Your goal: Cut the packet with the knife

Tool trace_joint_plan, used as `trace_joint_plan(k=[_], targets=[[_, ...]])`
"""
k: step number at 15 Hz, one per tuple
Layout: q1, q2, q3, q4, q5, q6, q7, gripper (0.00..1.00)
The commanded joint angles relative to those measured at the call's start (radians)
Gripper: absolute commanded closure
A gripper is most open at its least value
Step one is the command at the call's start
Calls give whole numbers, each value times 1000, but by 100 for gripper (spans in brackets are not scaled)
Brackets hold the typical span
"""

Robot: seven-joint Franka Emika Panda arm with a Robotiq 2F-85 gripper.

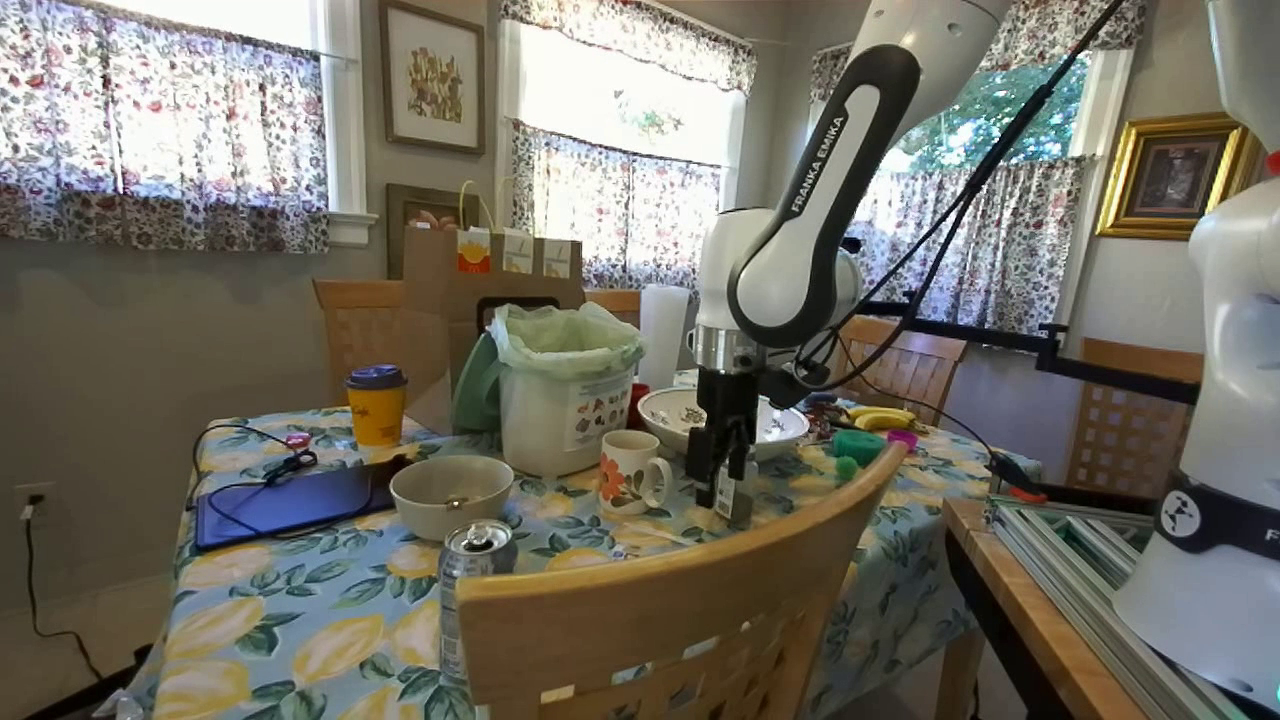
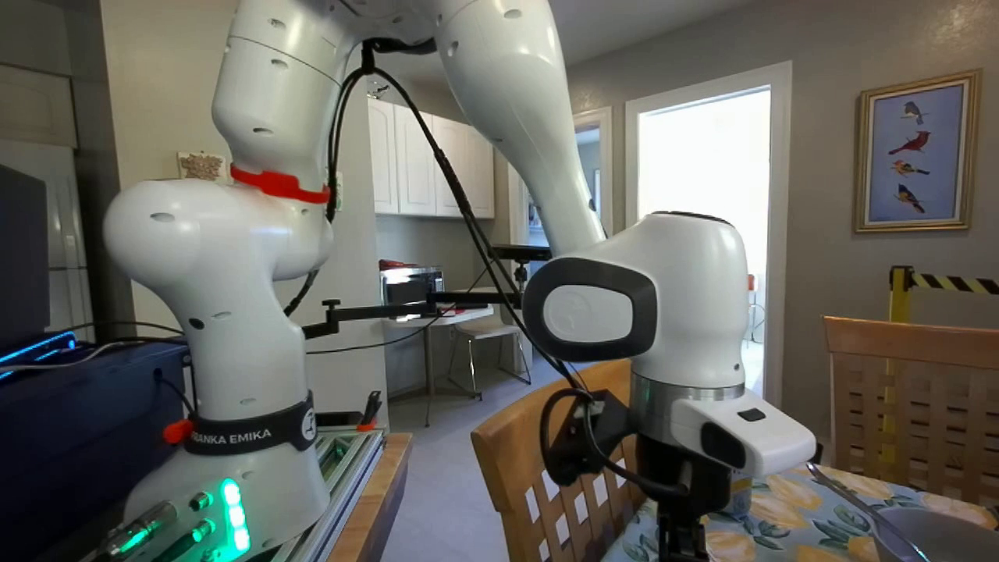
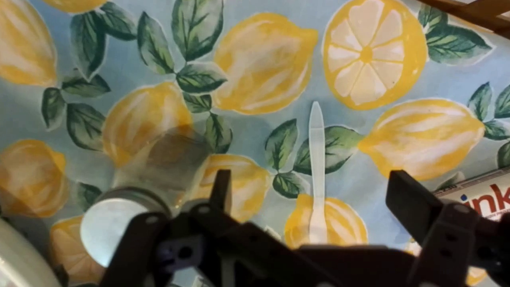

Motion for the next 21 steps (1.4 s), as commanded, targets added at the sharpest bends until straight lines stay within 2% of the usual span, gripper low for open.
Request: trace_joint_plan(k=[1,8,17,21], targets=[[-5,76,11,46,4,19,10,0],[35,153,-11,65,-11,83,67,0],[47,196,-12,101,-5,123,90,0],[78,205,-20,92,-12,148,98,0]])
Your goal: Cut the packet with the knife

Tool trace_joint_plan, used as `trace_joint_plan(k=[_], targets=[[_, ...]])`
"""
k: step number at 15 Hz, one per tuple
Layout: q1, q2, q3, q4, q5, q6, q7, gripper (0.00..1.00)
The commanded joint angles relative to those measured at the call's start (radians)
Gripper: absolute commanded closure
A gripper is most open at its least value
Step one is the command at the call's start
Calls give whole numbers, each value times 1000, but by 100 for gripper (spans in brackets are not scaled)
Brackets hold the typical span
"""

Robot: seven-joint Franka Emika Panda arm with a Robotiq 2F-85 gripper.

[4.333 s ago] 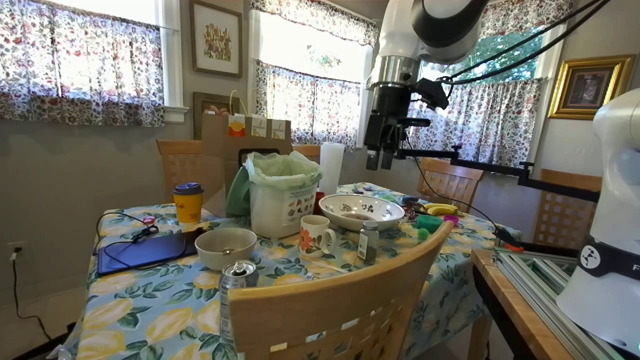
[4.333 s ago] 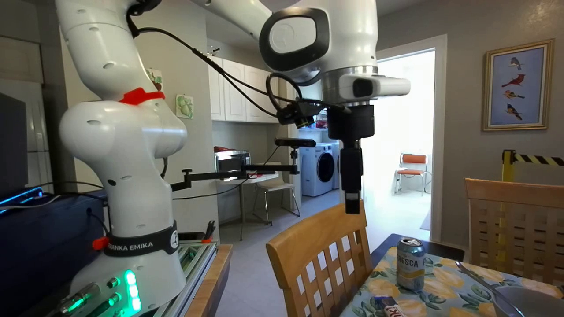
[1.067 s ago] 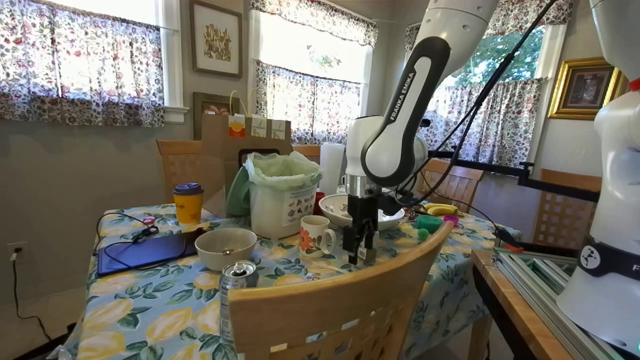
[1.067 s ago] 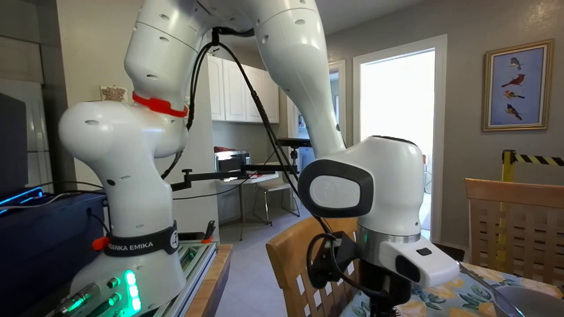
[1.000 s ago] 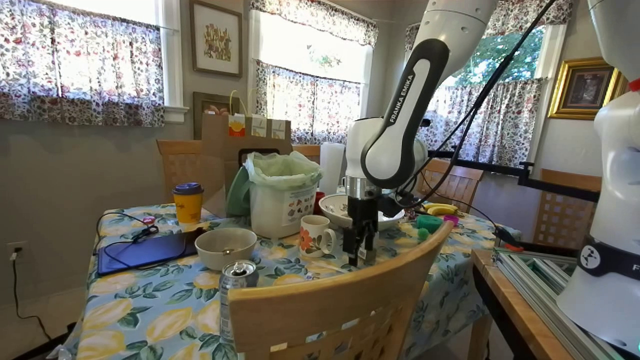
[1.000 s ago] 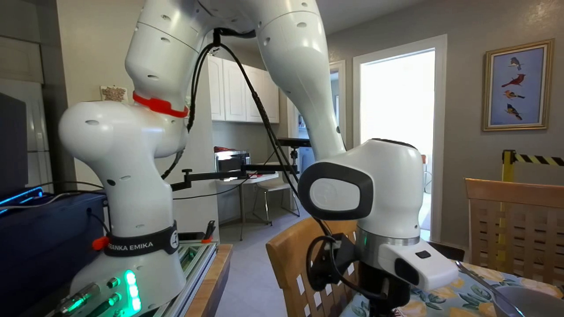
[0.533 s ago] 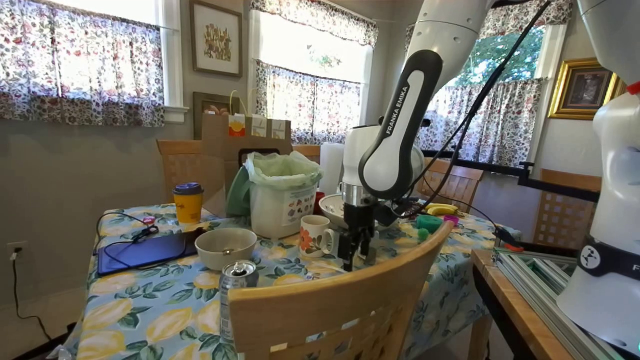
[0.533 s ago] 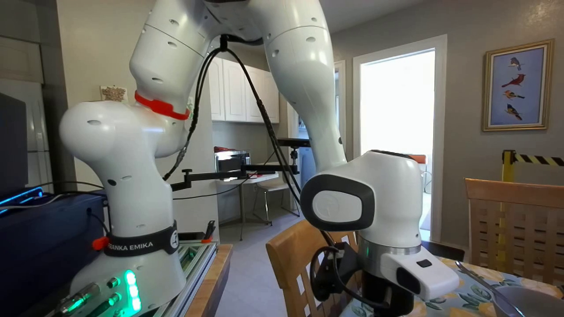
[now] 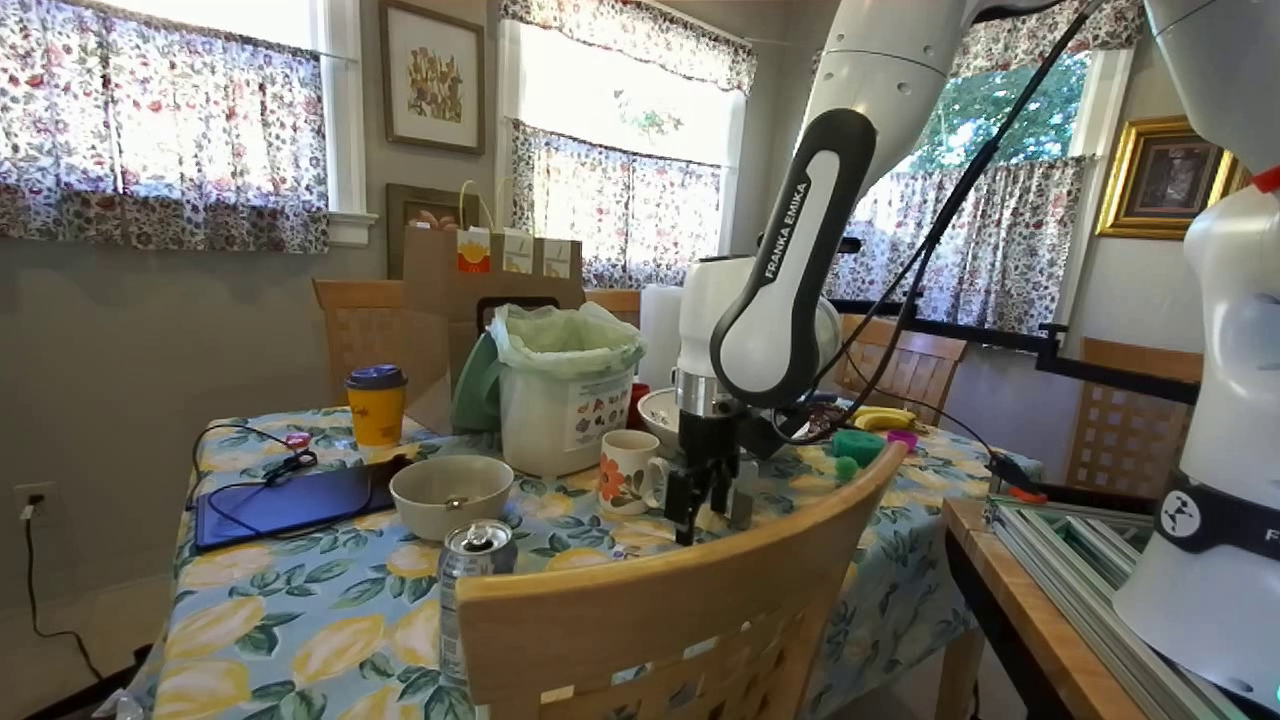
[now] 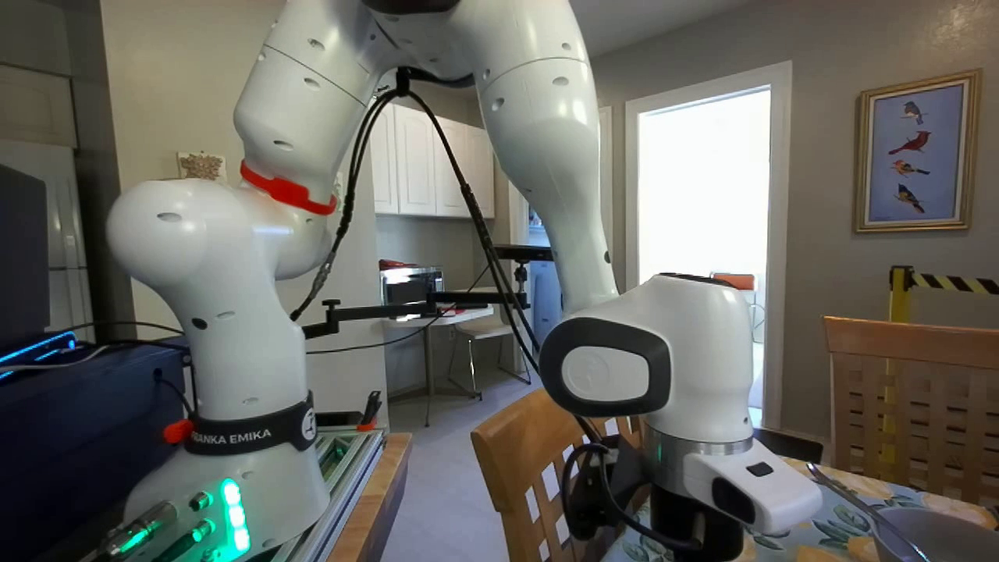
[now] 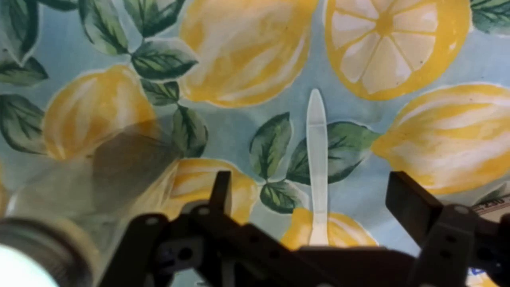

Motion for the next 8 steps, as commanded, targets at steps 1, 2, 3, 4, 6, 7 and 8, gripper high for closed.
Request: trace_joint_plan(k=[1,2,3,4,6,7,8], targets=[[37,34,-18,15,-12,30,32,0],[41,38,-17,15,-10,30,33,0],[43,41,-17,16,-9,30,32,0],[47,45,-19,17,-10,30,33,0],[53,53,-25,21,-11,29,36,0],[55,55,-29,23,-12,29,37,0],[56,57,-33,24,-12,29,38,0]])
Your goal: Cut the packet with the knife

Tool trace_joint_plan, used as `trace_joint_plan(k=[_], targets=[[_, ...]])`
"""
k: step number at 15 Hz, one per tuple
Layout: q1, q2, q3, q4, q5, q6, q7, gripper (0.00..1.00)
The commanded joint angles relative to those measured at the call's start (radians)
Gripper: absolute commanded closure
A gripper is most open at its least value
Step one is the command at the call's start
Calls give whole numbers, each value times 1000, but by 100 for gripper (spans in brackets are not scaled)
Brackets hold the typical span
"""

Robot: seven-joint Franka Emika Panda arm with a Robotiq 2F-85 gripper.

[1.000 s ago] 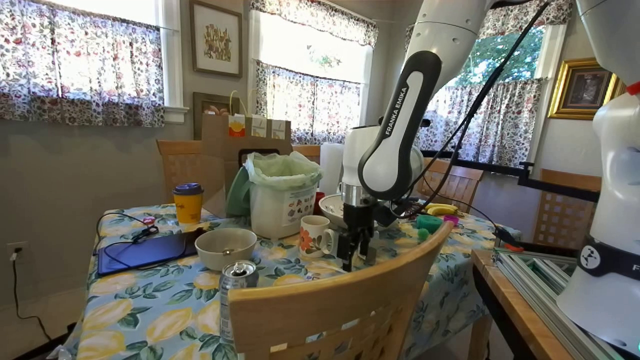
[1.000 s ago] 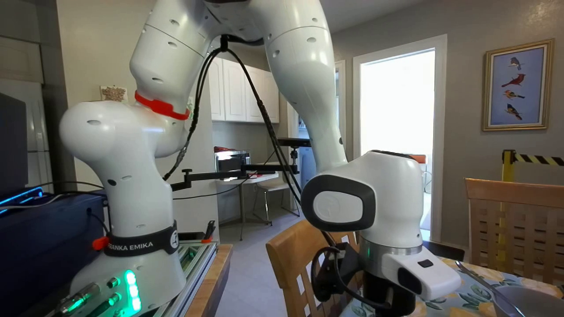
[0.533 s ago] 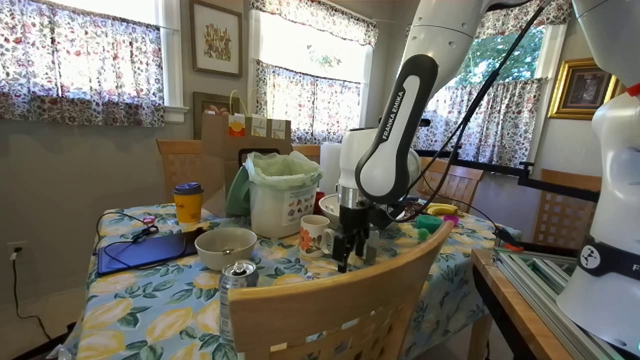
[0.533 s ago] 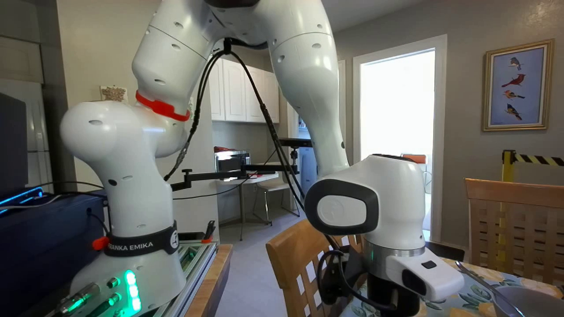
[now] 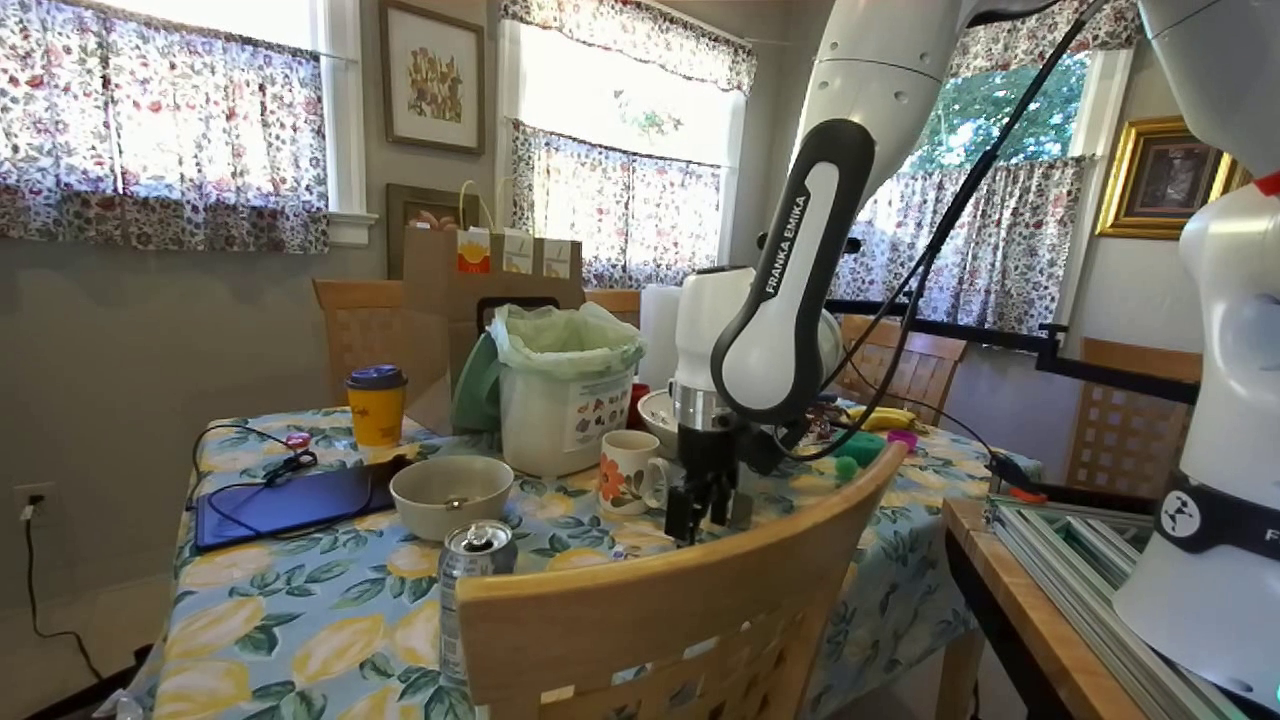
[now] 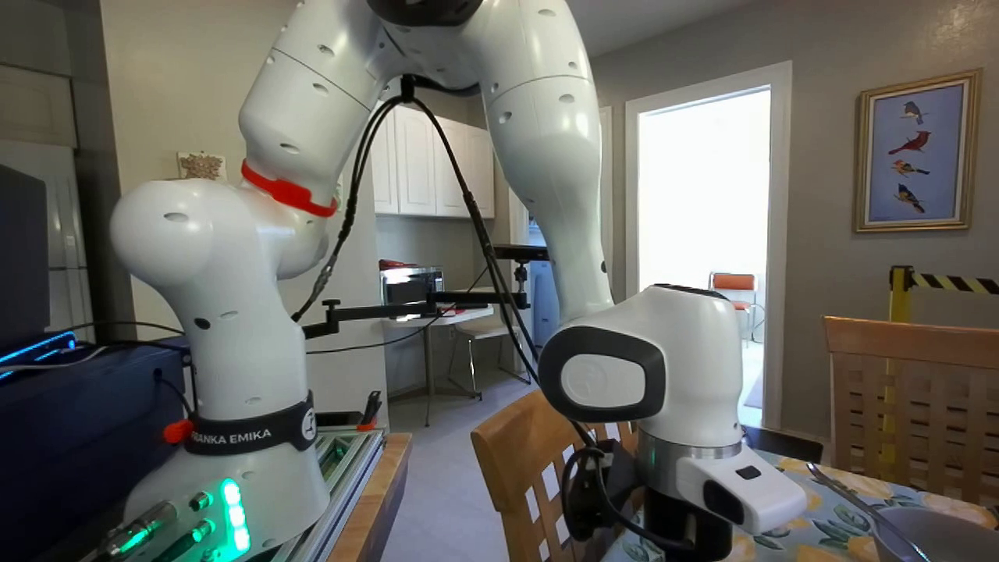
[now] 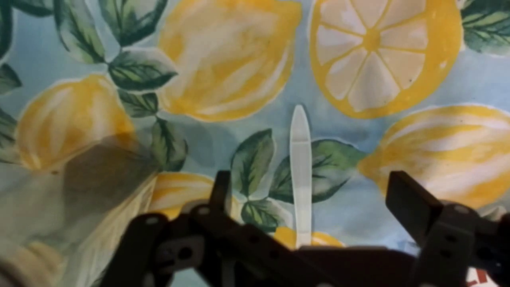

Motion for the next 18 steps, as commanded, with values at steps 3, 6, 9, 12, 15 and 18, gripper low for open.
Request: trace_joint_plan(k=[3,6,9,12,15,18], targets=[[15,29,-32,25,-12,14,28,0],[12,32,-38,28,-12,10,27,0],[17,36,-44,27,-16,16,26,16],[15,40,-43,30,-16,13,25,21],[13,46,-42,35,-14,11,25,24],[14,48,-43,36,-14,11,25,26]])
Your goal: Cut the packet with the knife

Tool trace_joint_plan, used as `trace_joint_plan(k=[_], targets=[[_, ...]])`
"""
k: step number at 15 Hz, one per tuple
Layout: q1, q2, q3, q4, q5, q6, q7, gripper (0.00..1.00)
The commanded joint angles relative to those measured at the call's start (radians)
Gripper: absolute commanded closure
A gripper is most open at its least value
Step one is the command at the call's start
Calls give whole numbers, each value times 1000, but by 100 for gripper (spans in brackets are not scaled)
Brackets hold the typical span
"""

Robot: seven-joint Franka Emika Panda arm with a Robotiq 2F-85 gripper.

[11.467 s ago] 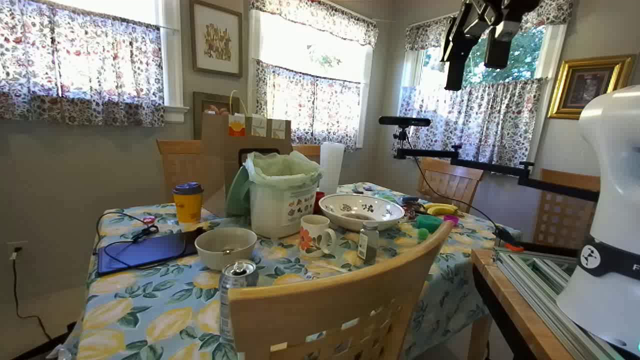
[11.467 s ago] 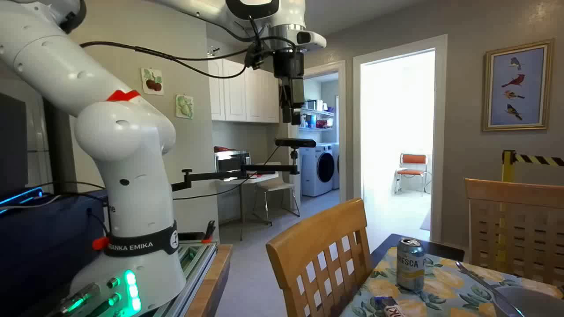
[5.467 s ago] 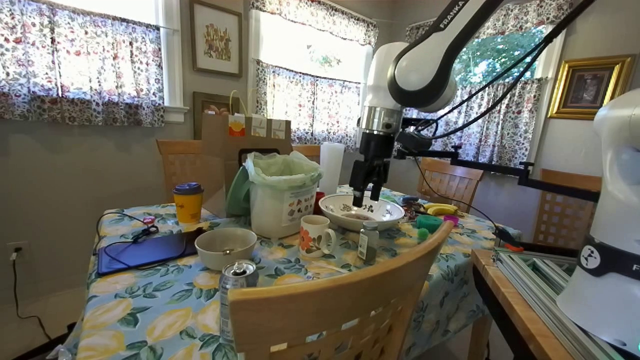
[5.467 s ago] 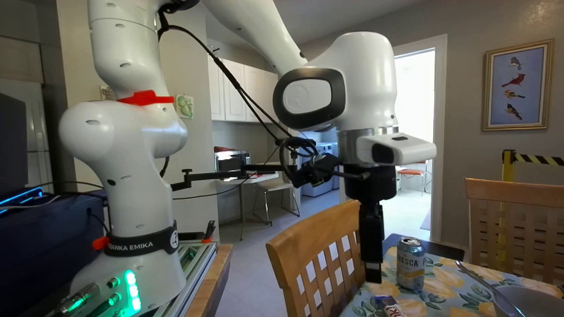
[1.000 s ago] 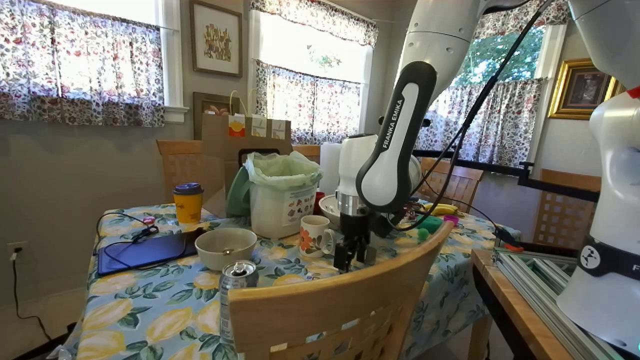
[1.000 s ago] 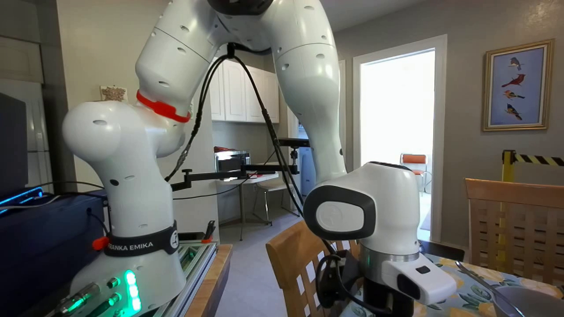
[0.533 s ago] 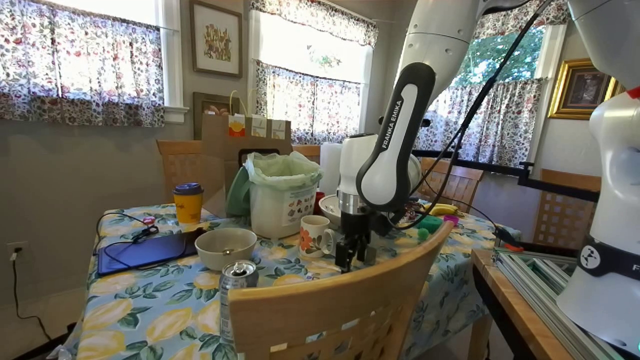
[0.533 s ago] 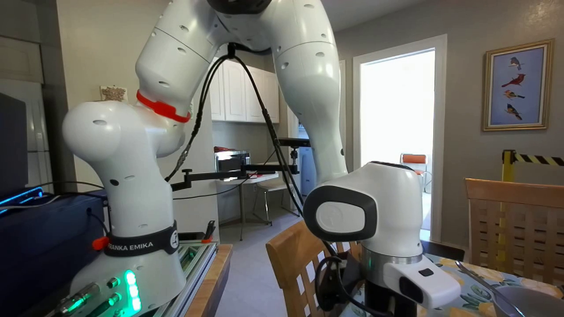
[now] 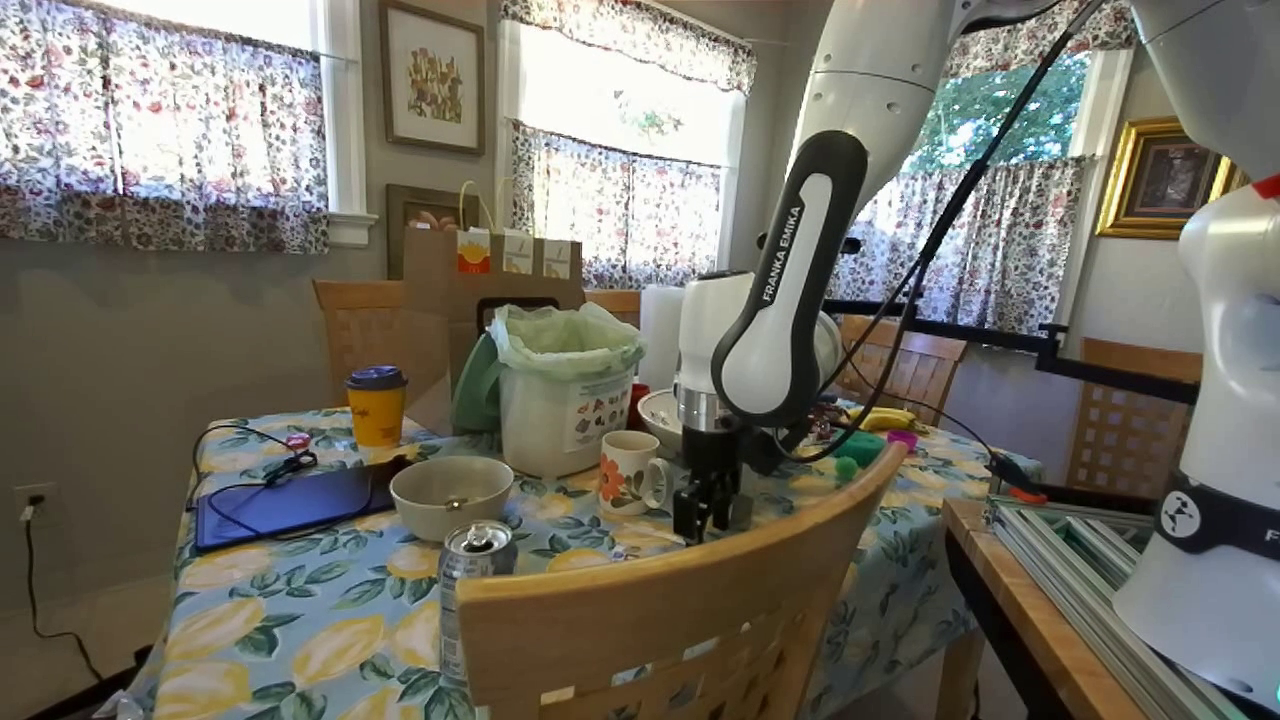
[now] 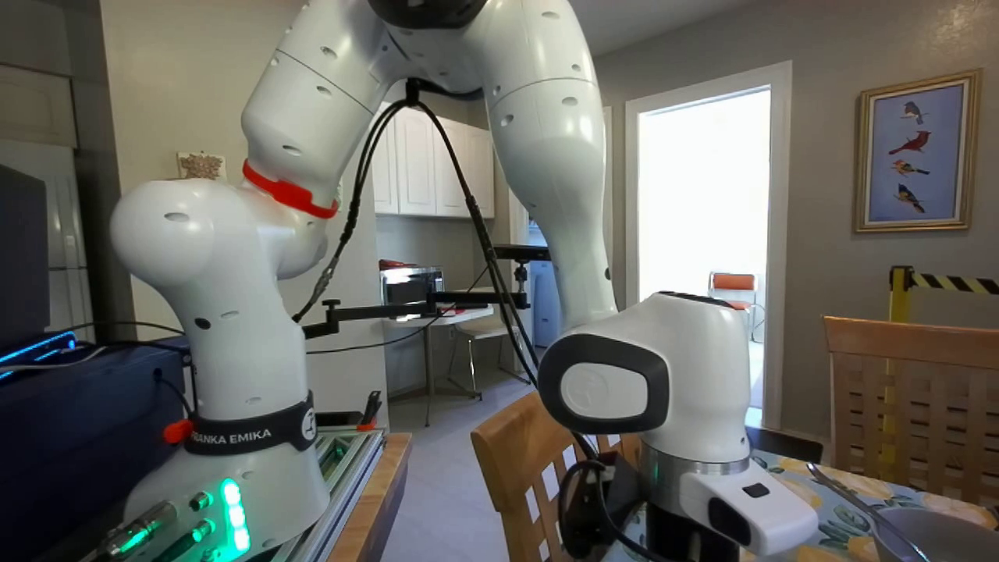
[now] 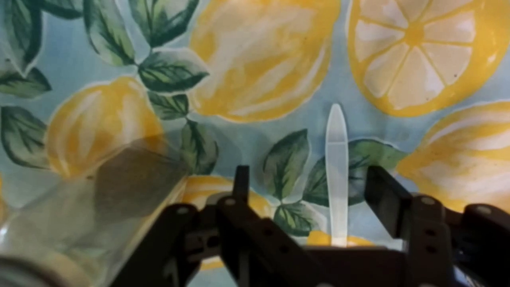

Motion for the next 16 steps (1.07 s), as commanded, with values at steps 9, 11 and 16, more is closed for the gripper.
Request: trace_joint_plan(k=[9,11,16], targets=[[10,24,-9,25,-11,5,23,32],[7,19,-5,23,-9,4,21,30],[-18,-4,24,12,2,-1,5,26]])
